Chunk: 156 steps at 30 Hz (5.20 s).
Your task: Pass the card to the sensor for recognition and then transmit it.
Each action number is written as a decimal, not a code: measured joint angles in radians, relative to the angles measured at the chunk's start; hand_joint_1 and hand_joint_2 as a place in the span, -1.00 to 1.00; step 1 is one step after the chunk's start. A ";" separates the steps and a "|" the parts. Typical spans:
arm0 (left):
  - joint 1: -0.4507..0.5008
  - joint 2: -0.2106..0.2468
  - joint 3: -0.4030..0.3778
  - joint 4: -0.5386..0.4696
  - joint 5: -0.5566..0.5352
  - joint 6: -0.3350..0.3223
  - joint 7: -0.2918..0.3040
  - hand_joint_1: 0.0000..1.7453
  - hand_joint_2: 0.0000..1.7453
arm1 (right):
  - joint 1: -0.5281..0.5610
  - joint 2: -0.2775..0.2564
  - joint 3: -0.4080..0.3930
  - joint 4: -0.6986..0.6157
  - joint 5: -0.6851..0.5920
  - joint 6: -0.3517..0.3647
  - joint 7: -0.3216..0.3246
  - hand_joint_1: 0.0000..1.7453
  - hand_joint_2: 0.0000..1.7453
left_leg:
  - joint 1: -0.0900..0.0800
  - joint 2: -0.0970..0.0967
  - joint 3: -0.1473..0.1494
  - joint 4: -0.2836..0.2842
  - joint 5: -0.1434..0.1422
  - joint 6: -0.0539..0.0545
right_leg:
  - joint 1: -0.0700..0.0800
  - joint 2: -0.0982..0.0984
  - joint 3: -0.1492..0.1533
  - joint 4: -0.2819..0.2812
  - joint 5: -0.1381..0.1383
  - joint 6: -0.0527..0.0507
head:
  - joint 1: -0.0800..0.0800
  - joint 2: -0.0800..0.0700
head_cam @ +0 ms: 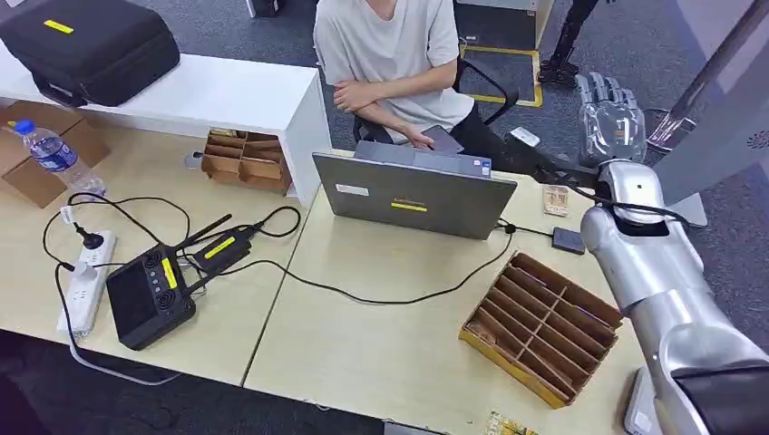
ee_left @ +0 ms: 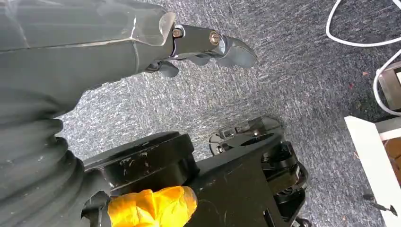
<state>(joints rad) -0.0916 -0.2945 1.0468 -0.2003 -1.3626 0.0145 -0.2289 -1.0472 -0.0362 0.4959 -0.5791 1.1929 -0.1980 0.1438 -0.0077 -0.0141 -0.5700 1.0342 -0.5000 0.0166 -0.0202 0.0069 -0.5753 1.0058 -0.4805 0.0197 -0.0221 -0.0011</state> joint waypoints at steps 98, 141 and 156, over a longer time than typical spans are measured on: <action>0.026 0.058 0.033 0.000 0.062 -0.036 -0.030 -1.00 1.00 | 0.428 -0.671 -0.362 -0.283 -0.060 0.024 -0.003 -1.00 1.00 | 0.001 -0.005 0.016 0.002 -0.013 0.011 | 0.001 0.000 0.023 -0.010 -0.008 0.007 | 0.020 0.000; 0.033 0.056 0.057 0.000 0.067 0.004 0.025 -1.00 1.00 | 1.167 -0.732 -1.194 -0.193 0.015 0.028 -0.130 -1.00 1.00 | -0.001 -0.021 0.019 0.000 -0.020 0.012 | -0.002 -0.015 0.032 -0.014 -0.020 0.013 | 0.020 0.000; 0.031 0.055 0.058 0.000 0.061 0.006 0.025 -1.00 1.00 | 1.214 -0.640 -1.470 -0.269 0.089 0.086 -0.142 -1.00 1.00 | -0.002 -0.009 0.026 0.000 -0.021 0.011 | -0.002 -0.003 0.032 -0.012 -0.019 0.012 | 0.020 0.000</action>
<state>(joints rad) -0.0604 -0.2392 1.1044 -0.1999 -1.3016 0.0206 -0.2037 0.1666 -0.6767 -0.9739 -0.8484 1.2822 -0.1118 0.0019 -0.0094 -0.0232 -0.5440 1.0339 -0.5206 0.0281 -0.0226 0.0044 -0.5433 0.9933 -0.5000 0.0320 -0.0023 -0.0011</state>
